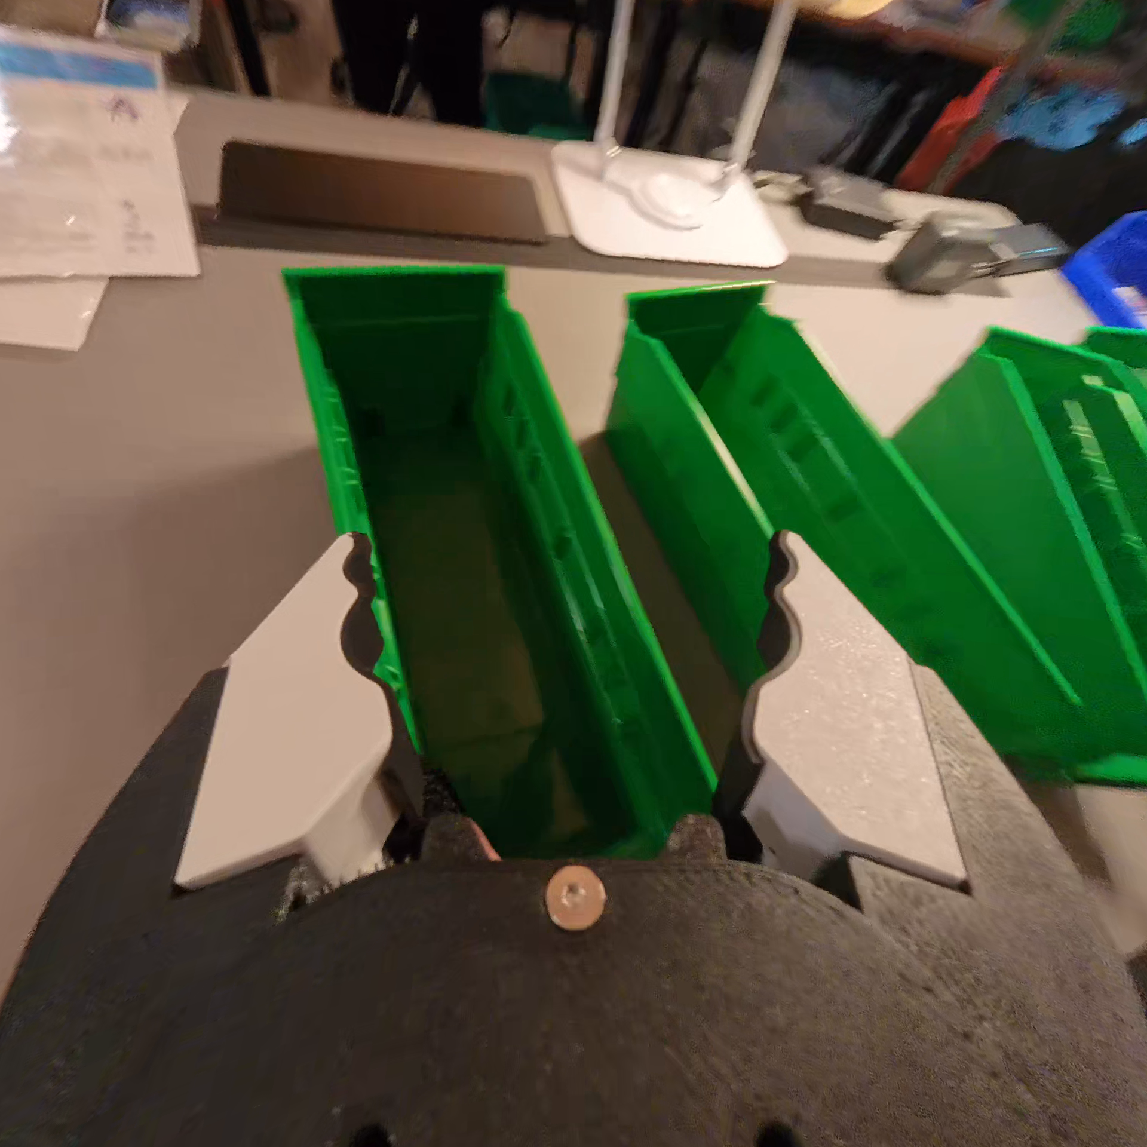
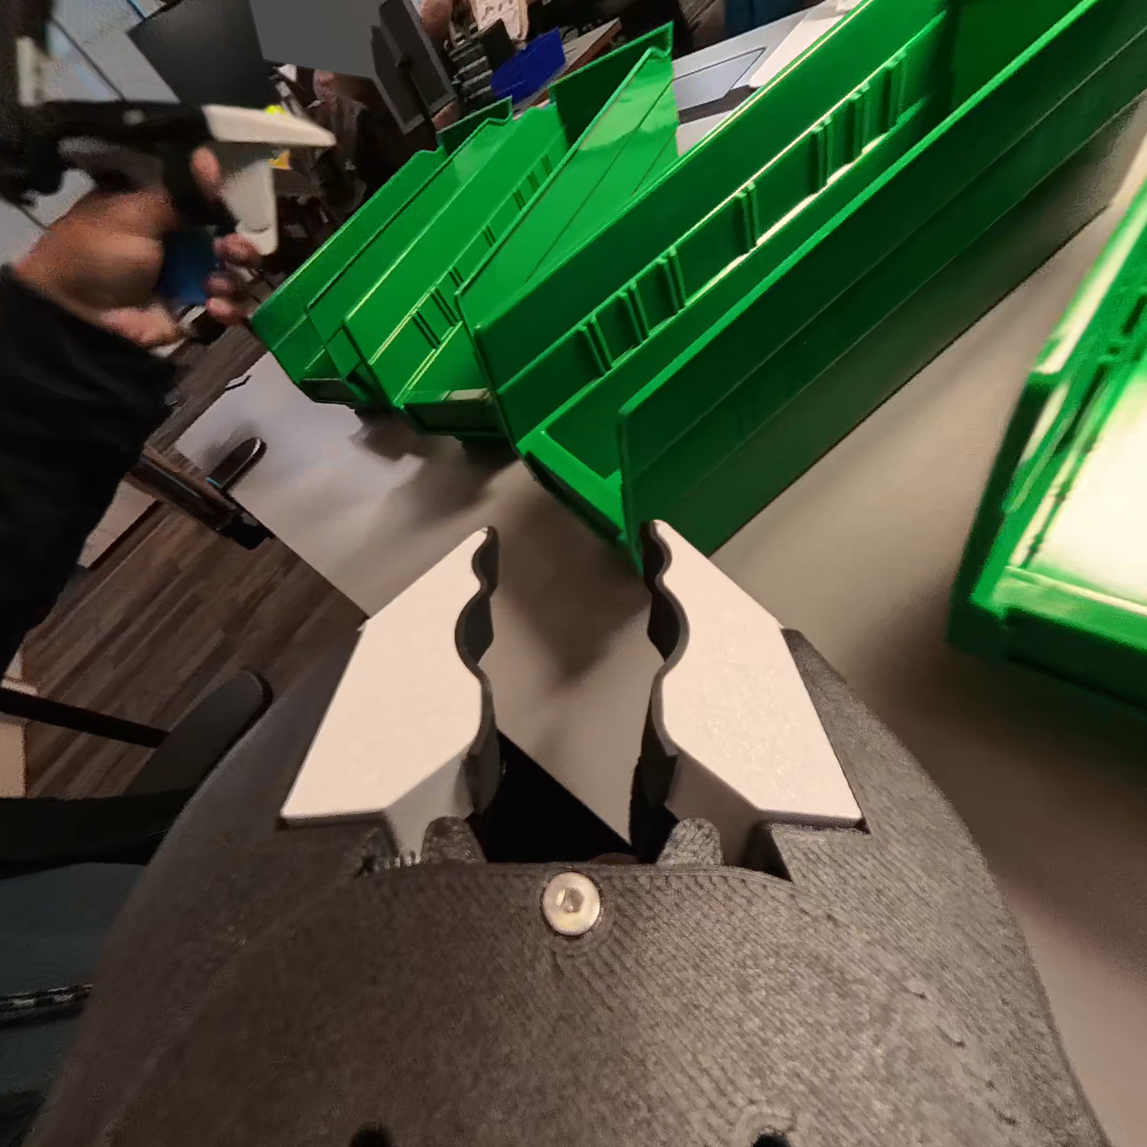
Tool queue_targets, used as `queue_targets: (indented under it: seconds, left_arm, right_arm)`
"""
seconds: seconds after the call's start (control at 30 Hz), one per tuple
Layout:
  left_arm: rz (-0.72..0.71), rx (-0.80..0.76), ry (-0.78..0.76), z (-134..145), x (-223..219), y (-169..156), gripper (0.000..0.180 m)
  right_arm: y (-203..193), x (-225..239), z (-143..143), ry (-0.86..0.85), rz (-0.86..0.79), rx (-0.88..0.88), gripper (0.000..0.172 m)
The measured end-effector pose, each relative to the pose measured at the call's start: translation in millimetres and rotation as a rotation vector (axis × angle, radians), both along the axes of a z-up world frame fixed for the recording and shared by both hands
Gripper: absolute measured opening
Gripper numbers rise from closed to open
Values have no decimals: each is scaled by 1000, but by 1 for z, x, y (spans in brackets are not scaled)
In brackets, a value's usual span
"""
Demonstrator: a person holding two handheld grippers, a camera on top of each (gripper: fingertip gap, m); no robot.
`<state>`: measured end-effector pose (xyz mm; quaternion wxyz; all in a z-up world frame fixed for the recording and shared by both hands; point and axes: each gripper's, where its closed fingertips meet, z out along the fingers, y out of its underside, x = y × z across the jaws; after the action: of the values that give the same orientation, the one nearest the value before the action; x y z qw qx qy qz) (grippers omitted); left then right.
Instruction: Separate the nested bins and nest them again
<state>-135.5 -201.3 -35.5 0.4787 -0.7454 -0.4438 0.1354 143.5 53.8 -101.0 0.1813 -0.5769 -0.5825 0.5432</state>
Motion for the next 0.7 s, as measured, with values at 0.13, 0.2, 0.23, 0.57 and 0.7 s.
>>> queue_targets:
  seconds: [0.13,0.2,0.23,0.57,0.7]
  left_arm:
    - [-180,146,126,5,80,20,112]
    - [-288,235,178,-1,126,33,105]
    - [-364,301,187,-4,152,42,100]
    - [-323,254,39,-80,178,82,91]
    - [-285,141,67,-76,150,97,83]
  right_arm:
    - [15,-9,-1,-7,-32,36,46]
    - [22,-17,-2,-11,-43,70,44]
    - [24,-20,-4,-17,-46,87,43]
    - [42,-36,-15,16,-149,180,14]
    - [52,-41,-15,5,-194,213,12]
